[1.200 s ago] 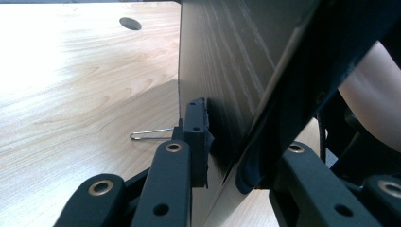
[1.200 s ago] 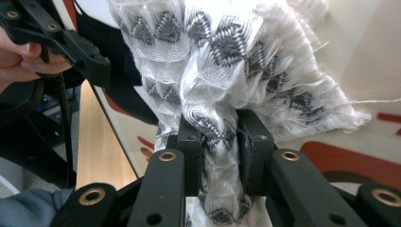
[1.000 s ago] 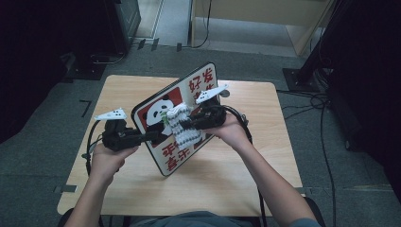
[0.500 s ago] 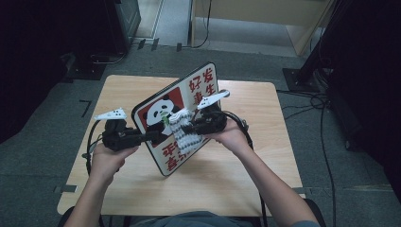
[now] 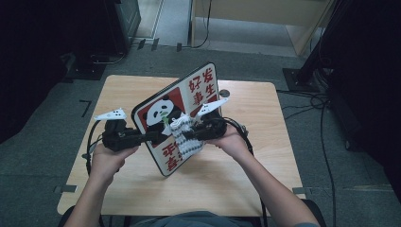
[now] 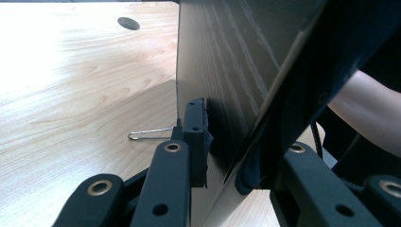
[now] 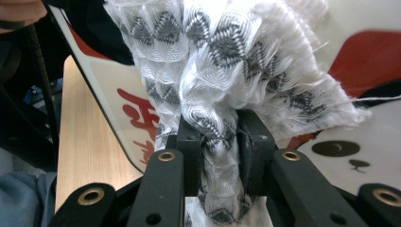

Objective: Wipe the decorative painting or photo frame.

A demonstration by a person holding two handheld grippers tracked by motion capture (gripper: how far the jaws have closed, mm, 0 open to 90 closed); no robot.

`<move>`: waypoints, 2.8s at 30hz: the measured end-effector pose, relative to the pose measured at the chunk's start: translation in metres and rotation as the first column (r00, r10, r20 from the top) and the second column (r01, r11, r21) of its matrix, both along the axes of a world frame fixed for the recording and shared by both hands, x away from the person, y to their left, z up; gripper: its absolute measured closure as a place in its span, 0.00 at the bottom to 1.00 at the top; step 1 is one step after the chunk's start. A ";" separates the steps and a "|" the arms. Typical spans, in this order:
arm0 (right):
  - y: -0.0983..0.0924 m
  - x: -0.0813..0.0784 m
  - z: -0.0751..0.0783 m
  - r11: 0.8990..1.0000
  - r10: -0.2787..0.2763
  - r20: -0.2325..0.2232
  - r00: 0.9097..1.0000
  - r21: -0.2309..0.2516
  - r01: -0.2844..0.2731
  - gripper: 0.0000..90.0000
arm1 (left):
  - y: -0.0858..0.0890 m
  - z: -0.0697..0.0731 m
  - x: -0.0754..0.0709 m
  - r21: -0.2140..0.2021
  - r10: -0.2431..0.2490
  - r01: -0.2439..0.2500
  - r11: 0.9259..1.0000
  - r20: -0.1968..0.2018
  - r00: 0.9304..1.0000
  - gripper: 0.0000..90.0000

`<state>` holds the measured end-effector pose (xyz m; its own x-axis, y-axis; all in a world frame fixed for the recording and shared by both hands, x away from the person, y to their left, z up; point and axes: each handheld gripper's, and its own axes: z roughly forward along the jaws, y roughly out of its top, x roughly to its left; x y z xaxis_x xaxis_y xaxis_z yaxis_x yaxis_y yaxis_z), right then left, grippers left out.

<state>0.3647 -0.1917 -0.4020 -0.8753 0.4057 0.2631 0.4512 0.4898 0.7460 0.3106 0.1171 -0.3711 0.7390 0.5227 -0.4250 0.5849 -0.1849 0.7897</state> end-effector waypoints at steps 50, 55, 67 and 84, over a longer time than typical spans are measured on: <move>-0.009 -0.005 -0.046 0.998 0.010 -0.090 0.996 -0.063 -0.015 0.83 | -0.001 0.000 0.001 -0.003 -0.004 0.003 1.000 -0.012 1.000 0.83; -0.009 -0.003 -0.034 0.998 0.018 -0.088 0.996 -0.058 -0.023 0.84 | 0.000 0.000 0.001 -0.003 -0.003 0.002 1.000 -0.015 1.000 0.82; -0.001 -0.003 0.016 0.999 0.035 -0.040 0.999 0.000 -0.035 0.84 | 0.001 0.003 -0.004 0.004 0.006 -0.006 1.000 -0.009 1.000 0.78; 0.024 0.001 0.081 0.994 0.094 0.044 0.995 0.059 -0.097 0.84 | 0.013 0.004 -0.018 0.006 0.052 -0.052 0.999 0.003 0.999 0.80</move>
<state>0.3661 -0.1678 -0.3211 -0.9199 0.3040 0.2477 0.3729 0.4825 0.7925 0.2927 0.1300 -0.3669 0.7118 0.5633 -0.4197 0.5917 -0.1589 0.7903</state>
